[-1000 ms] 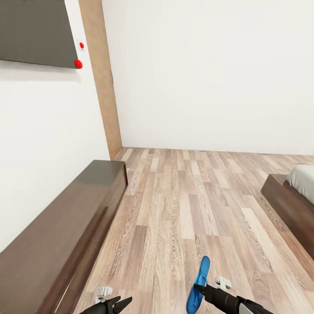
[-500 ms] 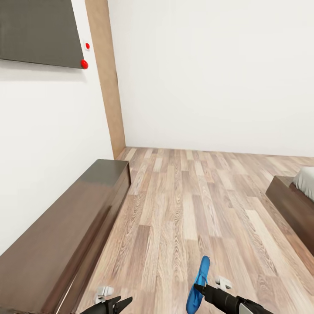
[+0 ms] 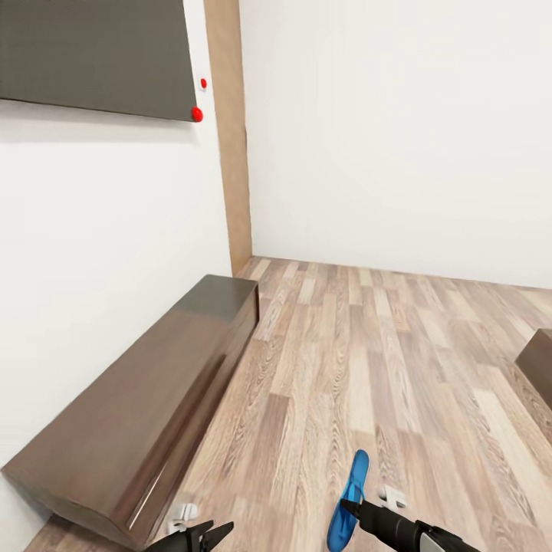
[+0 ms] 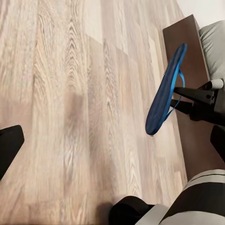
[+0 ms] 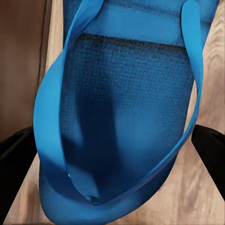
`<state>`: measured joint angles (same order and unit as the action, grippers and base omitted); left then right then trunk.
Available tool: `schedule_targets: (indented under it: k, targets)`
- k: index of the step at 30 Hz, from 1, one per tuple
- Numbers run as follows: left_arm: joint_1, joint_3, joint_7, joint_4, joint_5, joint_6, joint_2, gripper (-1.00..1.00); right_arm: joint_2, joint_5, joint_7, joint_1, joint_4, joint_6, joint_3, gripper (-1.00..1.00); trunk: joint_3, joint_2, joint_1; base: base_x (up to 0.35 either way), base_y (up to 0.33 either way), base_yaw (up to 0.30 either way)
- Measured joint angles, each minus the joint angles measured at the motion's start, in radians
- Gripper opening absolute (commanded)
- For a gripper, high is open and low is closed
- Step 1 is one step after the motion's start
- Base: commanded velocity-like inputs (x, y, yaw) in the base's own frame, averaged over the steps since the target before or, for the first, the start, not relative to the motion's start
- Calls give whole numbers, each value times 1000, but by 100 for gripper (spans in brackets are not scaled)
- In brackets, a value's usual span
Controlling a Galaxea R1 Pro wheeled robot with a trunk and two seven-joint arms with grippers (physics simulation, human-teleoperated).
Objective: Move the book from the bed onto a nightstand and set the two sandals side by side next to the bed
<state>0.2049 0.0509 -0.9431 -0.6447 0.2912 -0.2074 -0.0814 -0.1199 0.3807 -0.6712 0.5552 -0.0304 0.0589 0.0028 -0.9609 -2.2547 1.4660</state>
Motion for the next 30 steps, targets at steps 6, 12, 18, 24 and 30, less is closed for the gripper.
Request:
schedule_targets:
  k: [6,12,18,24,30]
  targets:
    - [0,-1,0,0,0,0,0,100,0,0,0,0,0,0,-1,-100,0,0,0,-87,0,80]
    - [0,-1,0,0,0,0,0,100,1,0,0,0,0,0,0,-100,0,0,0,-171,0,57]
    - [0,-1,0,0,0,0,0,100,1,0,0,0,0,0,0,-100,0,0,0,-14,0,242]
    - [0,-1,0,0,0,0,0,100,1,0,0,0,0,-1,0,-100,0,0,0,-1,0,270]
    - [0,-1,0,0,0,0,0,100,1,0,0,0,0,-1,0,-100,0,0,0,0,0,271]
